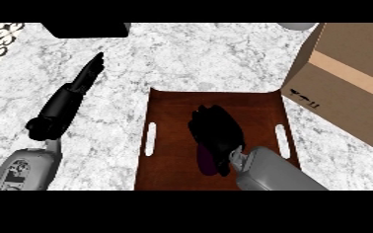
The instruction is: Pick the eggplant from the tray and place it in the cardboard box
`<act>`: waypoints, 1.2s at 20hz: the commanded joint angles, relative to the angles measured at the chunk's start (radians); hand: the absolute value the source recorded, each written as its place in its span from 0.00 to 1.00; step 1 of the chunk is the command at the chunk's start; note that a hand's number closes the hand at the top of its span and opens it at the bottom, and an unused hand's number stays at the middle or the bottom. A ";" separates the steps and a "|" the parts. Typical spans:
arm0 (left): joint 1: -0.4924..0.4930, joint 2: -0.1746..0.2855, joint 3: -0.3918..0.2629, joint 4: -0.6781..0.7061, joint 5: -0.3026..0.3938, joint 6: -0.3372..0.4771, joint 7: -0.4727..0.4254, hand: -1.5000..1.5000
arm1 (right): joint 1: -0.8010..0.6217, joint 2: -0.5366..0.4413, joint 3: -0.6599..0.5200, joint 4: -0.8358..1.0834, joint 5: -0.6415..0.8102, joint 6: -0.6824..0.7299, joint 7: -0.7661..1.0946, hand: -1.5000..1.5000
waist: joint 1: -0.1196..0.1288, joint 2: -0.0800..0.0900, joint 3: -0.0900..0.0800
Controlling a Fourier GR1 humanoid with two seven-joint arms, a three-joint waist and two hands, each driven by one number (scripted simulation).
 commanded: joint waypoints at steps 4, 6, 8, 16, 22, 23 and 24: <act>0.023 0.016 0.022 0.023 0.002 -0.025 -0.056 0.50 | 0.132 -0.241 -0.148 -0.197 -0.051 -0.227 -0.329 1.00 | -0.002 0.001 0.000; 0.064 -0.022 -0.023 -0.037 -0.047 0.025 -0.034 0.50 | 0.158 -0.314 -0.166 -0.306 -0.027 -0.238 -0.355 1.00 | -0.002 -0.004 0.001; -0.005 -0.030 -0.007 0.003 -0.032 0.018 0.004 0.50 | 0.158 -0.349 -0.243 -0.386 -0.057 -0.218 -0.353 1.00 | -0.008 -0.002 0.000; 0.029 0.006 0.031 -0.040 0.015 -0.036 0.020 0.50 | 0.224 -0.296 -0.553 -0.570 -0.226 -0.206 -0.098 1.00 | -0.006 -0.005 0.000; -0.013 -0.019 0.012 -0.032 -0.019 -0.018 0.037 0.50 | 0.115 -0.344 -0.821 -0.397 -0.341 -0.171 -0.065 1.00 | 0.011 0.002 0.000; 0.012 -0.011 0.009 -0.083 -0.006 -0.035 0.045 0.50 | 0.089 -0.353 -0.867 -0.347 -0.369 -0.172 -0.081 1.00 | 0.020 0.002 0.000; 0.001 -0.022 0.013 0.036 -0.038 -0.025 -0.055 0.50 | 0.078 -0.380 -0.905 -0.351 -0.395 -0.143 -0.084 1.00 | 0.008 0.004 -0.001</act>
